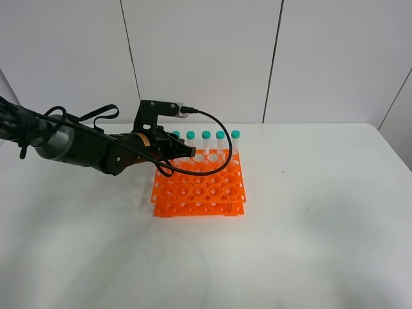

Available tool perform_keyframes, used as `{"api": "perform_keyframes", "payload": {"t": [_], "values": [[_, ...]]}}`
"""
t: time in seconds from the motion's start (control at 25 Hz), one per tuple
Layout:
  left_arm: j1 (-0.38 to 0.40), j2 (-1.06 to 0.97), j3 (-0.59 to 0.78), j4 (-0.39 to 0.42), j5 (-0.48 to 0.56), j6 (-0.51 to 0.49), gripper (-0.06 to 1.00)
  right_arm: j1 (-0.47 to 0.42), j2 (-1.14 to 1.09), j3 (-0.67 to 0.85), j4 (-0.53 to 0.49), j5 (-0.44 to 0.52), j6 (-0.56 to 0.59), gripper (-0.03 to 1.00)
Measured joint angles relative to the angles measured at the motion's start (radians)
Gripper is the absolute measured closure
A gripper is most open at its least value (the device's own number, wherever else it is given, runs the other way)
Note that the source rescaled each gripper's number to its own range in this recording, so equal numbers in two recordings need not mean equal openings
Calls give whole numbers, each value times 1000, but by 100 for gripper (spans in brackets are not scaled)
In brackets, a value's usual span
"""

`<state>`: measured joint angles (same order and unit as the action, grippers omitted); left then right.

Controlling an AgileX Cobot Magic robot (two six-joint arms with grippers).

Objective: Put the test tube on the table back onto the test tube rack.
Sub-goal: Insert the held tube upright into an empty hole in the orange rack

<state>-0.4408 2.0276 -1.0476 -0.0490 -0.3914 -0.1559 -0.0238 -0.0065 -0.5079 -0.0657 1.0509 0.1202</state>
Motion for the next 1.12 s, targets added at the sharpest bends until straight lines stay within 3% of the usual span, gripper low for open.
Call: {"api": "perform_keyframes", "payload": {"t": [0.28,1.12], "values": [[0,0,0,76,2,2,94,0,0,0,0,0,0,11],[0,54,1,78,-81,-38,94,0,0,0,0,0,0,11]]}}
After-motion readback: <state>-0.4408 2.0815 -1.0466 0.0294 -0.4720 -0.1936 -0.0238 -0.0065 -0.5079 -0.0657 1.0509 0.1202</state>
